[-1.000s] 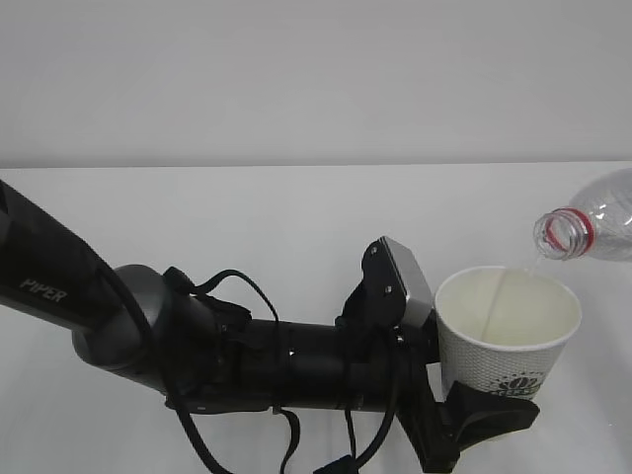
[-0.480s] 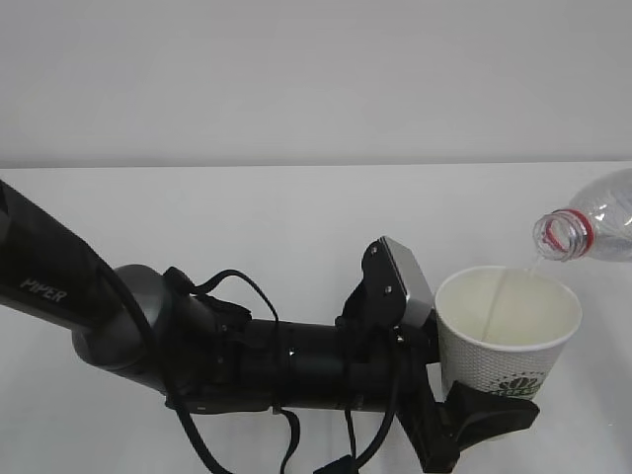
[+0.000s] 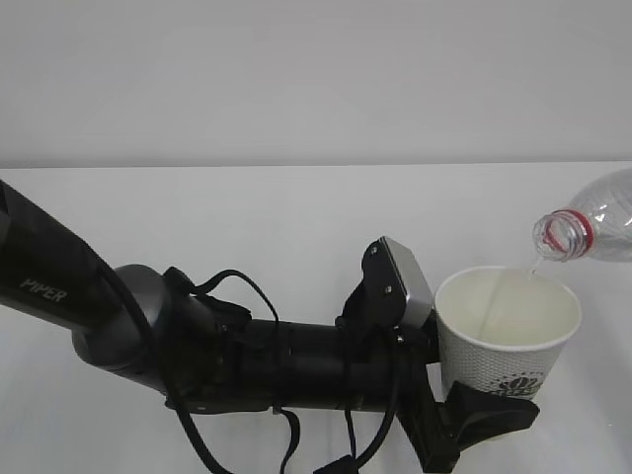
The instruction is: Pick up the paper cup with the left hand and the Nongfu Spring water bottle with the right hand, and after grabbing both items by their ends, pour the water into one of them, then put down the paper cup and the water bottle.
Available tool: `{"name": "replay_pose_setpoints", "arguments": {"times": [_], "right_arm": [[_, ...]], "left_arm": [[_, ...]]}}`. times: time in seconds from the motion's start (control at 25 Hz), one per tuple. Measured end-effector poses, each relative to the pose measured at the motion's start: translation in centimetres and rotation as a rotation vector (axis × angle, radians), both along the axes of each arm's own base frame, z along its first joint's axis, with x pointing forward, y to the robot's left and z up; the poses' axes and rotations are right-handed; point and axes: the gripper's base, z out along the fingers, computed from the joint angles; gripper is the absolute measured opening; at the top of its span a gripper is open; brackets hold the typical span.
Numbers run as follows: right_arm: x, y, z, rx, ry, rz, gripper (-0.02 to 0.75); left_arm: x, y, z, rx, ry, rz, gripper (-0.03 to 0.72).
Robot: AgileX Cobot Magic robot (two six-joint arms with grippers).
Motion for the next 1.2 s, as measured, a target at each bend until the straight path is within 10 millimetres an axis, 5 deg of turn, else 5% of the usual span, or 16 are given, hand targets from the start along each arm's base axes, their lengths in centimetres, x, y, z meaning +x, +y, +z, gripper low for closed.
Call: {"name": "replay_pose_setpoints", "arguments": {"times": [1.2], "right_arm": [[0.00,-0.01,0.02,-0.003,-0.002,-0.001,0.430]], "left_arm": [[0.00,0.00,0.00,0.000,0.000,0.000,0.543]]}}
